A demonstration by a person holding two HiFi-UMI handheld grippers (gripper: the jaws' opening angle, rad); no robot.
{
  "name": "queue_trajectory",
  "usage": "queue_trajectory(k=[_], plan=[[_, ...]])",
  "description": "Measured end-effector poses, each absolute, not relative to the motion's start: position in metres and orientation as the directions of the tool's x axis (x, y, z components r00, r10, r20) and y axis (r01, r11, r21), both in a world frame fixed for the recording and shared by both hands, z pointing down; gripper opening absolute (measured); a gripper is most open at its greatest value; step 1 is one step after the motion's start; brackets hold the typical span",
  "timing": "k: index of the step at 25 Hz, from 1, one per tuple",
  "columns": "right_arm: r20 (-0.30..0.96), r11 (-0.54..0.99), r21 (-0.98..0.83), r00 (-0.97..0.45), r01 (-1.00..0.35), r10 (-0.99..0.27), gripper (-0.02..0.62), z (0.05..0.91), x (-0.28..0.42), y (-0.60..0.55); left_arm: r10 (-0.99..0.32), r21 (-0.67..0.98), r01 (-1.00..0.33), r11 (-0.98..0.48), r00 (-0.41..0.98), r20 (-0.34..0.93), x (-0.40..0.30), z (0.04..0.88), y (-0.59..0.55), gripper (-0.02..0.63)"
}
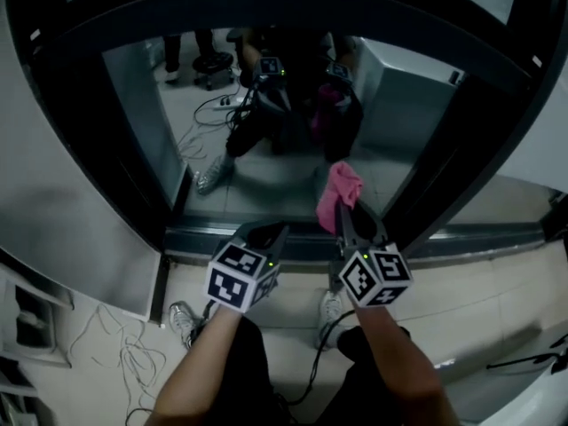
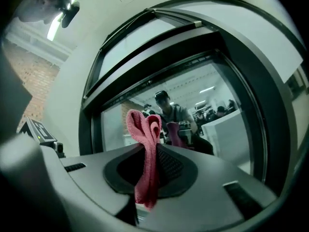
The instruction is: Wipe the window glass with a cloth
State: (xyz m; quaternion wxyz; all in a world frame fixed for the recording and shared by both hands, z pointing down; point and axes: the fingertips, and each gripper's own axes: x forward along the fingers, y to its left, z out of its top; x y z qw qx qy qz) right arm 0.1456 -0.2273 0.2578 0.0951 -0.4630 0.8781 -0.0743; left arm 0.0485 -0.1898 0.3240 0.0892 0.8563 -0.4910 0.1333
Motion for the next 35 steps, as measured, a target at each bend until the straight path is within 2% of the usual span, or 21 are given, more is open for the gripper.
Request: queue_trajectory(k=[12,22,28,35], plan=[[-0.185,0.705,-0.120,-0.682,-0.699,-0.708,0.049,0.159,0.117,-0.132,-0.863,-0.004,-0.876,-0.482,0.473,0.178,0.048,0.227,-0.120,0.002],[-0.170,0.737,-0.090,-0.719,-0.670,-0.674,0.049,0.135,0.150,-0.063,-0.865,-0.051,-0.865,-0.499,0.494,0.082,0.082,0.163,-0.053,0.002],[-0.121,0.764,-0.066,-0.755,-0.642,-0.645,0.049,0.142,0.161,-0.034,-0.860,-0.061,-0.858,-0.510,0.507,0.058,0.102,0.150,-0.028,0.002],[-0.099,0.768,-0.136,-0.762,-0.626,-0.639,0.049,0.152,0.166,-0.025,-0.863,-0.037,-0.864,-0.501,0.496,0.096,0.118,0.174,-0.016,0.002]])
